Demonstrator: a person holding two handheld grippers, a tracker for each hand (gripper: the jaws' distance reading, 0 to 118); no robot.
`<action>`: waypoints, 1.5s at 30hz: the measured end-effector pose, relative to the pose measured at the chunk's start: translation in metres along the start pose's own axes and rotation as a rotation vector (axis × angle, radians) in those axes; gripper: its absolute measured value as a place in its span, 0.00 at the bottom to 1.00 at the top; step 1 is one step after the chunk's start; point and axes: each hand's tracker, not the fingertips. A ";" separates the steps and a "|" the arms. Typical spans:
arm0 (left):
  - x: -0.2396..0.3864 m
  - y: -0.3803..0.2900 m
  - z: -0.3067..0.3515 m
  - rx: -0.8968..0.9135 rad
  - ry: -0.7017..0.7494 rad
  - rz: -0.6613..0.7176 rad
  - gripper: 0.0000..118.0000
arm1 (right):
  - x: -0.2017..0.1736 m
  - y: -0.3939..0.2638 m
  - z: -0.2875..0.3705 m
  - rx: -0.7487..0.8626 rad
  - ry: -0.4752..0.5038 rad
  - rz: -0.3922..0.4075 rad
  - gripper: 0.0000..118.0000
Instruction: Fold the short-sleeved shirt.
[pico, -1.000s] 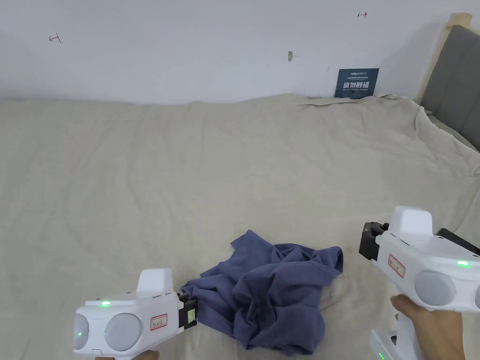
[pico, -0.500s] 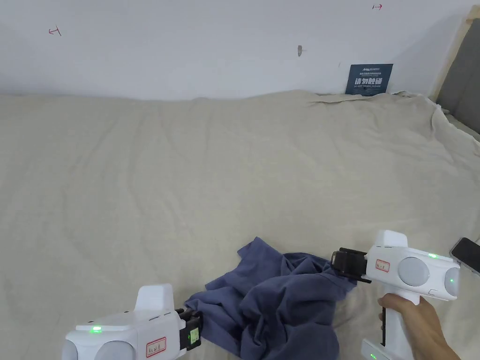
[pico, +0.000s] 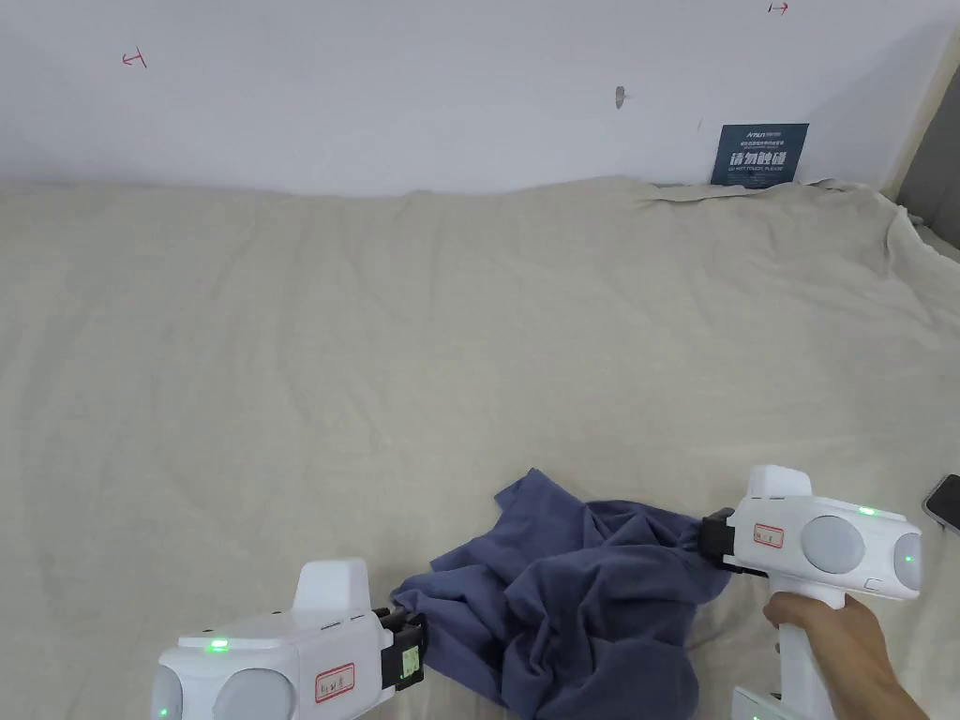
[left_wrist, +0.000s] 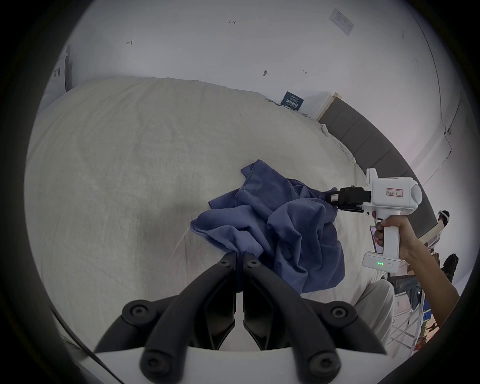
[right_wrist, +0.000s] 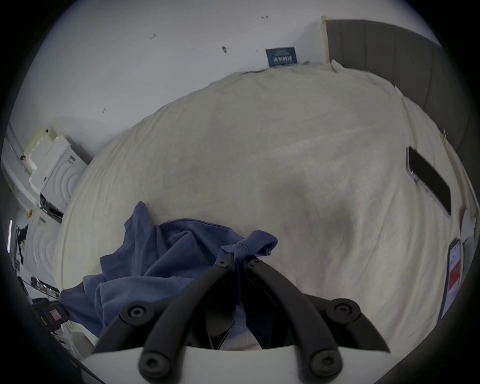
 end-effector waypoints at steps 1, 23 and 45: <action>-0.001 0.000 0.001 0.003 -0.004 0.003 0.02 | -0.002 0.001 0.008 0.011 -0.002 0.009 0.01; -0.029 0.165 0.150 0.463 0.031 0.070 0.02 | -0.010 0.108 0.242 0.444 -0.033 0.087 0.01; -0.060 0.355 0.207 0.642 0.231 0.068 0.02 | -0.029 0.283 0.237 0.609 -0.033 0.030 0.01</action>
